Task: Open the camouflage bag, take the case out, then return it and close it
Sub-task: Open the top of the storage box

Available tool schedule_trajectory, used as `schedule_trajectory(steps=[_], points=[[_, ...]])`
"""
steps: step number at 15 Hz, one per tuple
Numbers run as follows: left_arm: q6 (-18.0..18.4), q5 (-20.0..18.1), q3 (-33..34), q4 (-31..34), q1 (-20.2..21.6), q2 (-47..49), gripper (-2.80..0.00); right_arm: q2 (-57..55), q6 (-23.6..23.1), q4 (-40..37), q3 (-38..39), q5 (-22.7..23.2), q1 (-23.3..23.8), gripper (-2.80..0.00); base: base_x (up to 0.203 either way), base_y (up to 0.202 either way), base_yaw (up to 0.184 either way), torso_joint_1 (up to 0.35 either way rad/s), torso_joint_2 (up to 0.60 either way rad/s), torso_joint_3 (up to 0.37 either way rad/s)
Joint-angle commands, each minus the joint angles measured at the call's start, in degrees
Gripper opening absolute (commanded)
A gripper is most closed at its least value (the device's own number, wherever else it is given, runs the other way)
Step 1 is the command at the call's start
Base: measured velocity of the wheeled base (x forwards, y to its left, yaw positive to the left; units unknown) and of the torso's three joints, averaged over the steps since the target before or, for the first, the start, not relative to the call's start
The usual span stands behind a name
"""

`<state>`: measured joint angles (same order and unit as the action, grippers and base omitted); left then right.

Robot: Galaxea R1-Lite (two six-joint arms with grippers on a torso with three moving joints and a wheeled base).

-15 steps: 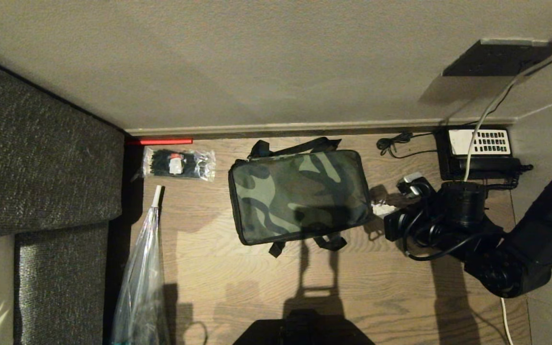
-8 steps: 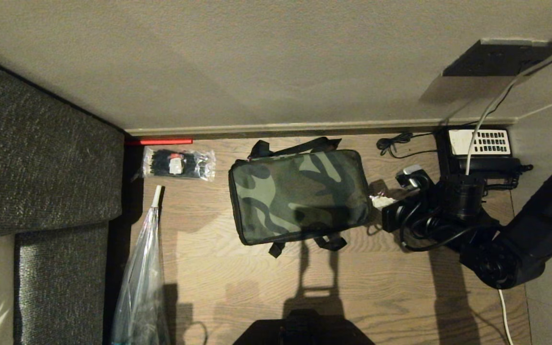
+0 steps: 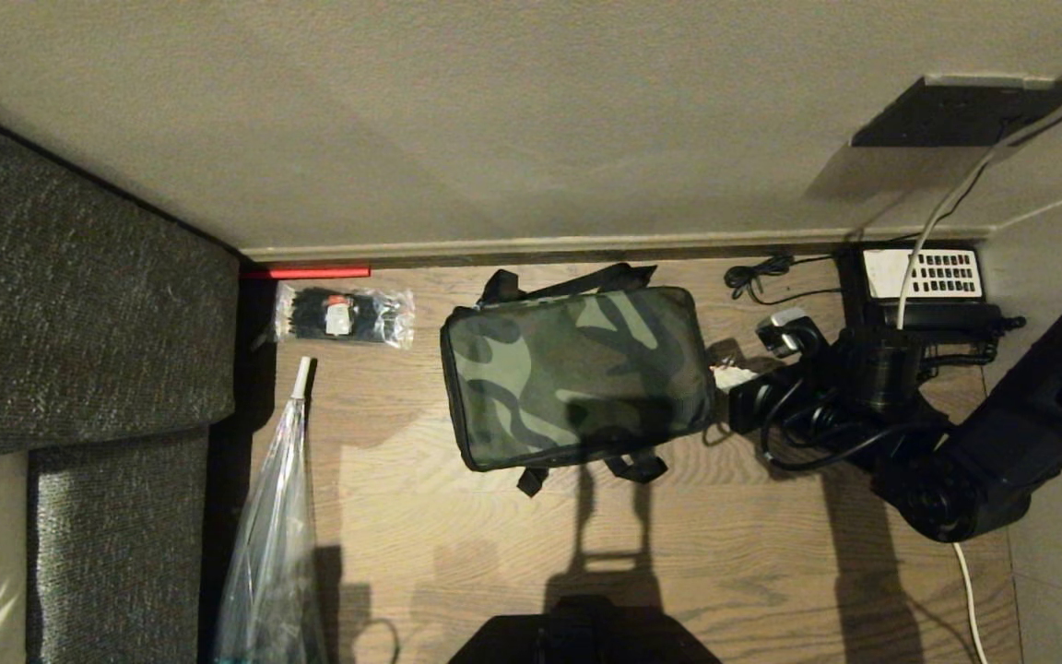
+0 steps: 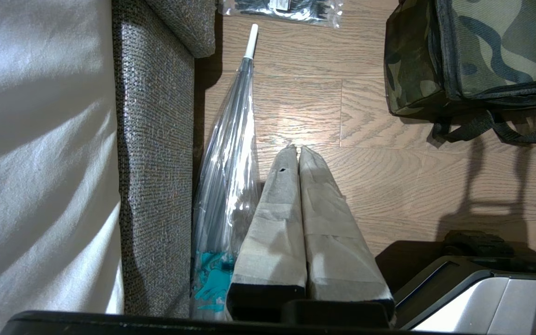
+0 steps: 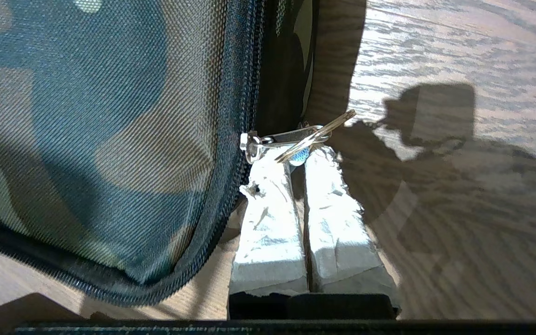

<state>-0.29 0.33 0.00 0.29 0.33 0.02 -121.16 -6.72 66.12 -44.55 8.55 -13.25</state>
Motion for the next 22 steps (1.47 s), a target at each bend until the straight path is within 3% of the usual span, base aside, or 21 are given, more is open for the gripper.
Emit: schedule_trajectory(steps=[1, 14, 22], points=[[0.03, 0.02, 0.18, -0.03, 0.02, -0.11, -2.80, -0.64, -0.01, 0.33, -1.25, 0.07, 0.35, -2.80, 0.000, 0.000, 0.000, 0.000, 0.00, 0.000], [0.03, 0.02, 0.18, -0.03, 0.02, -0.11, -2.80, -1.63, 0.13, 0.50, -3.78, 1.65, 0.16, -2.80, 0.000, 0.000, 0.000, 0.000, 0.00, 0.000], [-0.06, 0.02, 0.18, -0.03, 0.02, -0.11, -2.80, -1.27, 2.58, 0.32, -6.26, 1.56, -0.81, -2.80, 0.000, 0.000, 0.000, 0.000, 0.00, 0.000]])
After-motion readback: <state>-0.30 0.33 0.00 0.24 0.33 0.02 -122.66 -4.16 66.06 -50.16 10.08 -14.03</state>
